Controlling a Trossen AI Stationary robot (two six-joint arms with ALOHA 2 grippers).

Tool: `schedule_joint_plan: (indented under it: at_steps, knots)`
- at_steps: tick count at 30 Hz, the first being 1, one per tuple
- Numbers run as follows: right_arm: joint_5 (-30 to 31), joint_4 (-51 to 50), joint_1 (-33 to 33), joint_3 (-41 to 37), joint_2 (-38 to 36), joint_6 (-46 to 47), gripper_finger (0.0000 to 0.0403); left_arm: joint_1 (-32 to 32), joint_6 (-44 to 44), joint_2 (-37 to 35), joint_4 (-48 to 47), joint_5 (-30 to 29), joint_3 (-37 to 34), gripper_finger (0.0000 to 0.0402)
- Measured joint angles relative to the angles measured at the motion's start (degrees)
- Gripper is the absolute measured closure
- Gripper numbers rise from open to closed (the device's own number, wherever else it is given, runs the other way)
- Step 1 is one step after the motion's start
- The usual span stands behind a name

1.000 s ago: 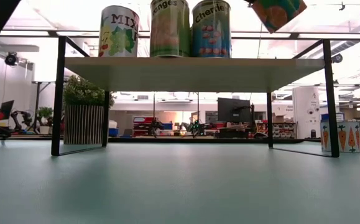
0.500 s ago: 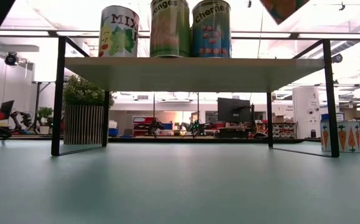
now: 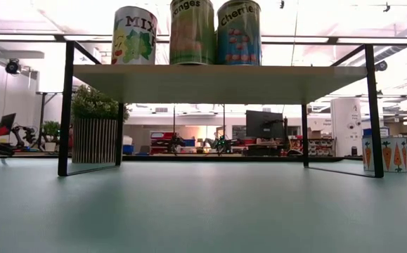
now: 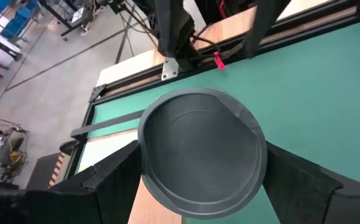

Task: Pick and place cans onto a shelf
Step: Put the small canned of oranges on the shelf

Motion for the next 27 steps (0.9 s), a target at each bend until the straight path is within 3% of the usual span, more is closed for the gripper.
schedule_joint_plan:
  at_steps: [5, 10, 18, 27]
  knots:
    - [-0.16, 1.16, -2.17, 0.00, 1.07, -1.25, 0.0090, -0.05, -0.84, -0.01, -0.49, -0.11, 0.00, 0.0122]
    - [-2.27, 1.32, -6.33, 0.00, 1.10, -3.16, 0.0044, -0.02, -0.81, -0.01, -0.73, -0.31, 0.00, 0.0122]
    - [-8.66, 2.19, -9.39, -0.09, 2.26, -5.91, 0.0037, 0.34, -0.84, -0.05, -0.19, -3.01, 0.00, 0.0122]
    - [-9.17, 4.65, -12.82, -0.09, 2.63, -9.71, 0.0037, 0.30, -0.40, -0.10, 2.64, -1.10, 0.00, 0.0122]
